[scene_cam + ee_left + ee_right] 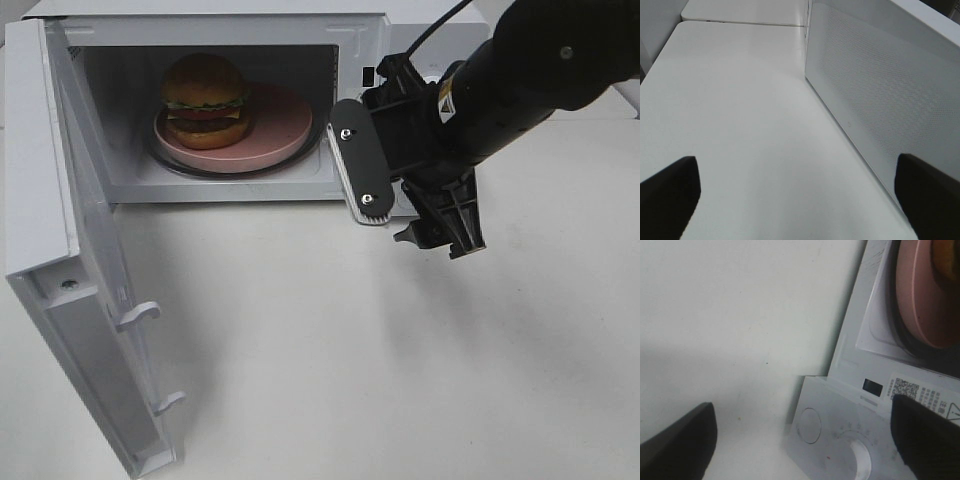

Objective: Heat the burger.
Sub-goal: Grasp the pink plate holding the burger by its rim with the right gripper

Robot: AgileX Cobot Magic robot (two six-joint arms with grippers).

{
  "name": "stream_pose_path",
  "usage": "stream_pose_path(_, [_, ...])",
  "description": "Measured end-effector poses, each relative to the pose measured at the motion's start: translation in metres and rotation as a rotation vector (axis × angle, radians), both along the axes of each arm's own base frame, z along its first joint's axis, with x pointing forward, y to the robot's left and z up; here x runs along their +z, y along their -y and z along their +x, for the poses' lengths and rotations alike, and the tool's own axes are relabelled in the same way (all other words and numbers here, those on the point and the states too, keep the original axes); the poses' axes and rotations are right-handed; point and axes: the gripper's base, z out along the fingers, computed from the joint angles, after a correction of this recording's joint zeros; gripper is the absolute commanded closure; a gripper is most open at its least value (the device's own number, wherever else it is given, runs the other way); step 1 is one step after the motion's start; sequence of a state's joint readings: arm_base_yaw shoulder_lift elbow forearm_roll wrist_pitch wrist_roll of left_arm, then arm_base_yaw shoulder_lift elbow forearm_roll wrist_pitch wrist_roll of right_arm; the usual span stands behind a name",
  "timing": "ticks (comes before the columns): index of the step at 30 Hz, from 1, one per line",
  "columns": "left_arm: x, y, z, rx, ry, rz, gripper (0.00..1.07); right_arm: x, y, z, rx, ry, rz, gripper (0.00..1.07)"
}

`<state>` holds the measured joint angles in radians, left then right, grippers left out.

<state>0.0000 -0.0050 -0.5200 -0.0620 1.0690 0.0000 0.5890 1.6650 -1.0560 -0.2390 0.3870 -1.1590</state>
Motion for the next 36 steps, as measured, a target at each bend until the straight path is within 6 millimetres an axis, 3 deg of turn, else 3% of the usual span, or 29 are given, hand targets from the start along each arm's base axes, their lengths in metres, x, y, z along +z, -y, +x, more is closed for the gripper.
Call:
stream_pose_path(3, [0.0,0.0,0.0,0.0,0.0,0.0,0.09,0.0,-0.003,0.002,-0.003,0.003,0.002,0.16])
stream_pose_path(5, [0.0,0.0,0.0,0.0,0.0,0.0,0.09,-0.002,-0.015,0.011,0.008,0.018,0.0,0.17])
stream_pose_path(8, [0.0,0.0,0.0,0.0,0.0,0.0,0.09,-0.002,-0.019,0.013,0.01,0.023,0.002,0.17])
stream_pose_path(10, [0.0,0.0,0.0,0.0,0.0,0.0,0.09,-0.001,-0.036,0.022,0.018,0.037,0.02,0.18])
stream_pose_path(16, [0.0,0.0,0.0,0.0,0.0,0.0,0.09,-0.003,-0.051,0.034,0.023,0.048,0.035,0.19])
stream_pose_path(24, [0.0,0.0,0.0,0.0,0.0,0.0,0.09,-0.015,-0.072,0.054,0.031,0.052,0.037,0.2])
stream_pose_path(36, [0.0,0.0,0.0,0.0,0.0,0.0,0.09,-0.048,-0.101,0.092,0.001,0.039,0.049,0.23])
